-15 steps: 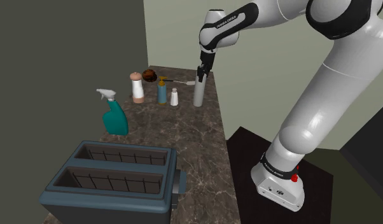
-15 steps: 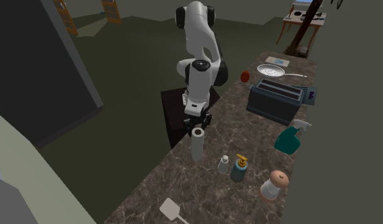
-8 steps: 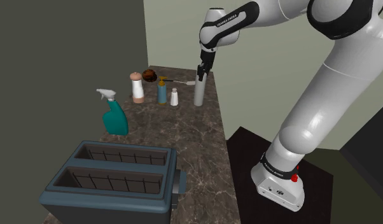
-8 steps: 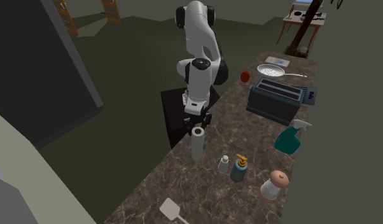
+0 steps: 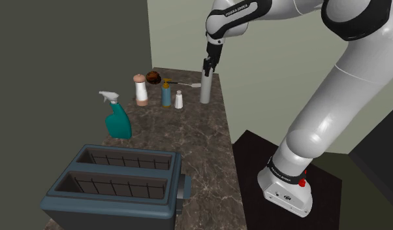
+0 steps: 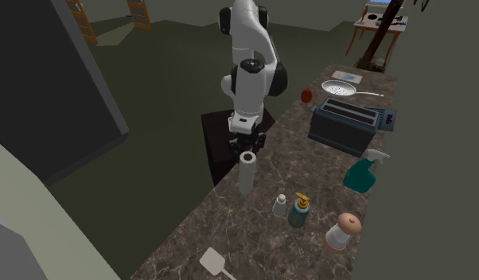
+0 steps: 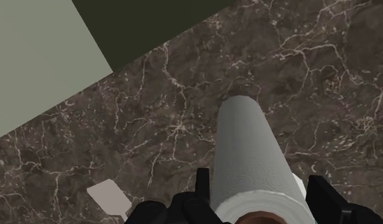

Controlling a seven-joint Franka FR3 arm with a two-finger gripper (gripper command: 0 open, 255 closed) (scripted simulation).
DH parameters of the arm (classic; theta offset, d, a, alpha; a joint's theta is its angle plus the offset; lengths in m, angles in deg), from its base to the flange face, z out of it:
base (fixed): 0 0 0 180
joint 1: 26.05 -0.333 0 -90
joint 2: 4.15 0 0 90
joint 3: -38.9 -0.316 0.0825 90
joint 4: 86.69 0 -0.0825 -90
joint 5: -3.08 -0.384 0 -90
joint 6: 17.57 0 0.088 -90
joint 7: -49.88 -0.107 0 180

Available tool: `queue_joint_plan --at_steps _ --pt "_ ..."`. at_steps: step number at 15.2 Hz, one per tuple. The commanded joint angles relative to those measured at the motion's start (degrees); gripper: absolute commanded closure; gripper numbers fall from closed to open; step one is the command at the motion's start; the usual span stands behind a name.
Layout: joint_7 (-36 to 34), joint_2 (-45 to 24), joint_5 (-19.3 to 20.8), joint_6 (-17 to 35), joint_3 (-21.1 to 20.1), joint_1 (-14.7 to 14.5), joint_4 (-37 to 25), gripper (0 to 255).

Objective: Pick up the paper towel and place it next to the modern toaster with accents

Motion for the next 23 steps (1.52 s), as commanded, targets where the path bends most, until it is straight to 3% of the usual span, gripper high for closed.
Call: queue_joint_plan --at_steps 1,23 --pt "-0.1 0.6 0.1 -1.7 -0.1 0.0 -1.1 255" --pt "0.3 2.0 0.1 -18.5 -0.4 -0.3 -16.5 255"
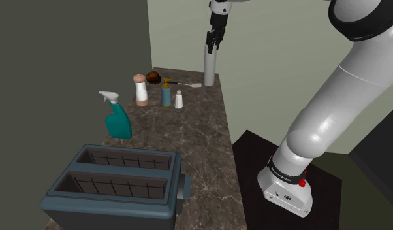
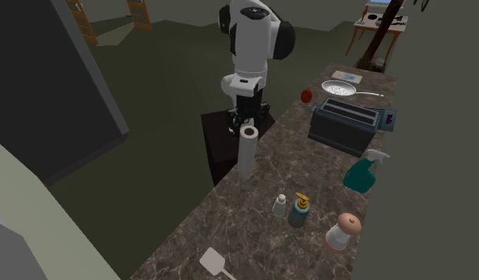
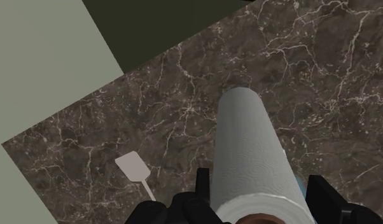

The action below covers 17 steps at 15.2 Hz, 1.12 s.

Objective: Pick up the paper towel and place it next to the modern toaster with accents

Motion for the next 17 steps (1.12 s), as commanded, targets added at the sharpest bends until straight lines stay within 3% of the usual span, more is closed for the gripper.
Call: queue_joint_plan --at_steps 1,17 --pt "0.1 -0.2 -0.1 -1.7 0.0 0.0 -1.9 255" --pt "1.1 -3.6 -0.9 -14.8 0.2 0.0 -18.3 255"
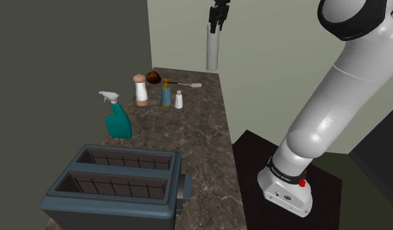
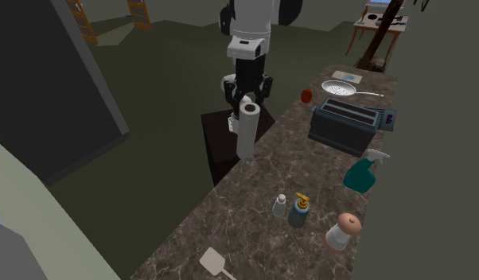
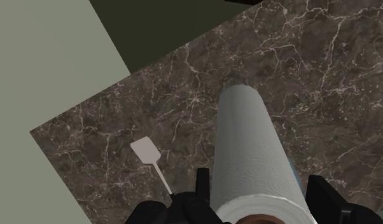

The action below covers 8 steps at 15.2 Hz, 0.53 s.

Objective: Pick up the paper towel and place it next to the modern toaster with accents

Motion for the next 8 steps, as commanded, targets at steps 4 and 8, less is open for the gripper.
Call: queue_joint_plan --at_steps 4,8 --pt "0.3 -1.6 -0.4 -4.1 0.1 0.1 -5.7 255" --pt "-5.3 4.1 1.0 -3.6 -3.1 -2.5 0.7 255"
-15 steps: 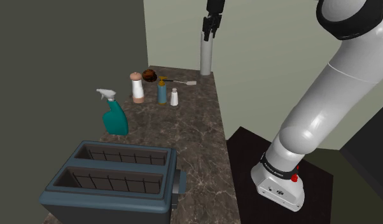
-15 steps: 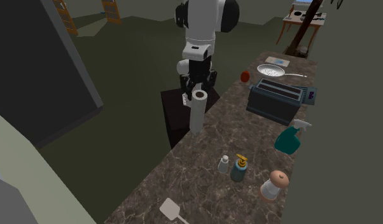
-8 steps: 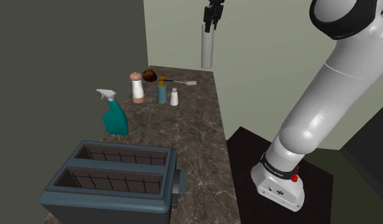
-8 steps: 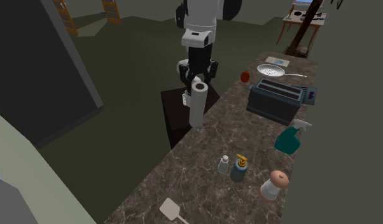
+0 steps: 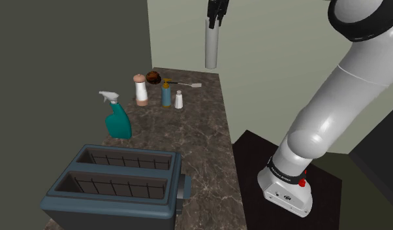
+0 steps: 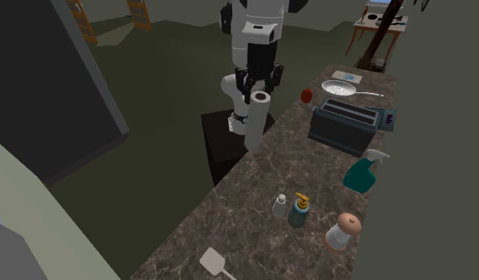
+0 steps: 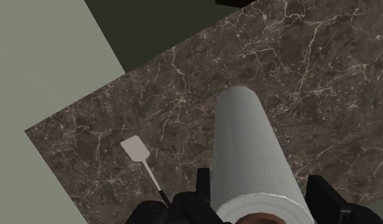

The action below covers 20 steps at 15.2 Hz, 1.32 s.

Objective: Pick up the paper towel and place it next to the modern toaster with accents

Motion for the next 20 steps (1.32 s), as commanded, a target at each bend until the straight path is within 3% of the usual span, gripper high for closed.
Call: queue_joint_plan --at_steps 1,10,20 --pt "-2.9 2.5 0.5 0.0 -1.7 -1.2 2.7 255" --pt "-15.4 10.9 0.4 -0.7 -9.8 -5.6 11.1 255" --pt "-29.4 14.4 -2.0 -2.3 -19.5 -10.2 13.7 255"
